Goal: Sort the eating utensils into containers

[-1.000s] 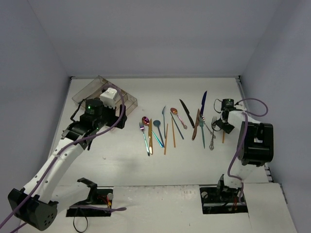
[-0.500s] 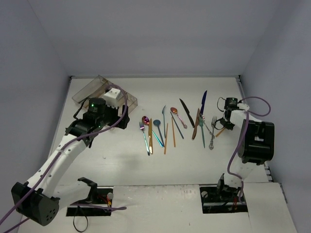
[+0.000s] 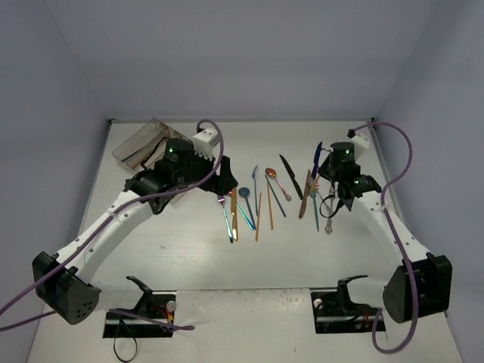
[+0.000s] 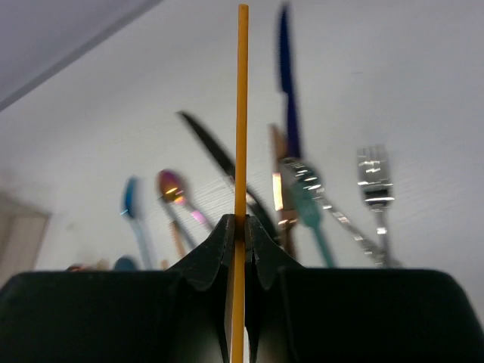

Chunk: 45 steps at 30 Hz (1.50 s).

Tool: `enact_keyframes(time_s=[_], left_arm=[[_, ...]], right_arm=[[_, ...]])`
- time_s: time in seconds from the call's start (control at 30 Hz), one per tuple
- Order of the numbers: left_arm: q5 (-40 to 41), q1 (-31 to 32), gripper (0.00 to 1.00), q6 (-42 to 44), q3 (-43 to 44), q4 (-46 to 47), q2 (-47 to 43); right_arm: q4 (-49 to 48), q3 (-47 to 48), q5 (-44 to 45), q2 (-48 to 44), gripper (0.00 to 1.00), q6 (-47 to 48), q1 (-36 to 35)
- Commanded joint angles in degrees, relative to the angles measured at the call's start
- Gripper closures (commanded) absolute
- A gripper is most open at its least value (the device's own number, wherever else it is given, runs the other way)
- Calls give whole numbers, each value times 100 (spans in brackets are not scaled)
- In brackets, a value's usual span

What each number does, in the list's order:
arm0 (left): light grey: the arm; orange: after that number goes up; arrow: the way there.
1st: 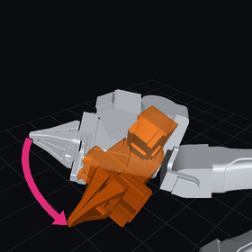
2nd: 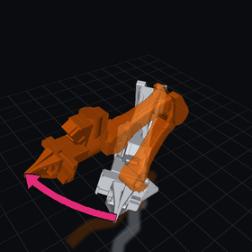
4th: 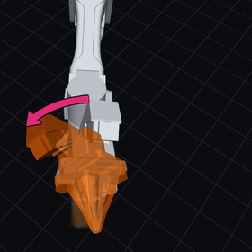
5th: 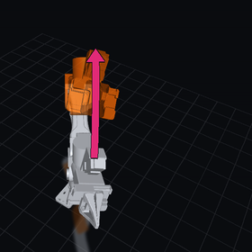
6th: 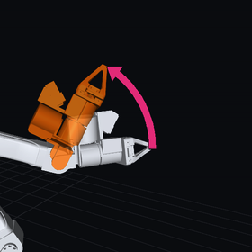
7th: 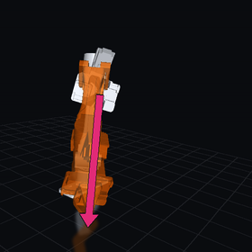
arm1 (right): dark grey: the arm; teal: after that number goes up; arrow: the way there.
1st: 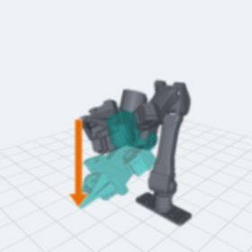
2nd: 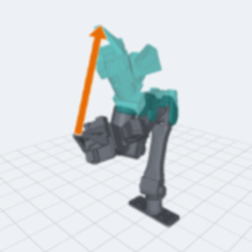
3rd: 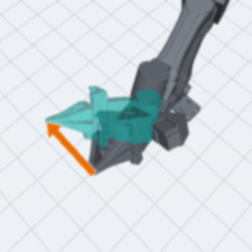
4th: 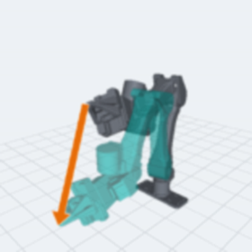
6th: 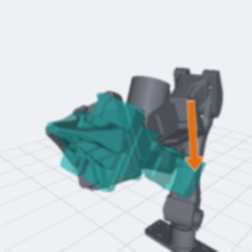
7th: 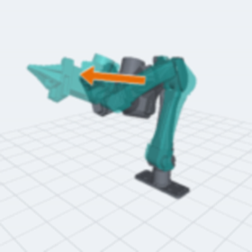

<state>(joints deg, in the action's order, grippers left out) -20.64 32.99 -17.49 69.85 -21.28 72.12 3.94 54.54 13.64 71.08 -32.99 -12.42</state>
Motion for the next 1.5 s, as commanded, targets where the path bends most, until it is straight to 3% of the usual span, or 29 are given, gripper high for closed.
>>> enact_keyframes(time_s=[0.0,0.2,0.4,0.9,1.17,1.37,1.47], left_arm=[[-211,493,18,-555,421,1009,301],[-159,880,19,-739,822,1168,914],[-18,1119,20,-795,1001,1147,1288],[-28,1341,26,-1080,996,1547,1454],[-55,1348,56,-1240,978,1581,1670],[-115,1350,67,-1353,1004,1609,1809],[-66,1350,80,-1304,1009,1602,1803]], right_arm=[[-909,-337,-673,-627,100,-387,-863],[-2100,-967,-1224,-1377,100,-657,-1596],[-3062,-1390,-1739,-1729,100,-856,-1738],[-3655,-1761,-1901,-1781,100,-1113,-1869],[-3758,-1806,-1917,-1747,100,-1164,-1870],[-3852,-1863,-1952,-1677,100,-1192,-1878],[-3874,-1898,-1961,-1653,99,-1185,-1885]])
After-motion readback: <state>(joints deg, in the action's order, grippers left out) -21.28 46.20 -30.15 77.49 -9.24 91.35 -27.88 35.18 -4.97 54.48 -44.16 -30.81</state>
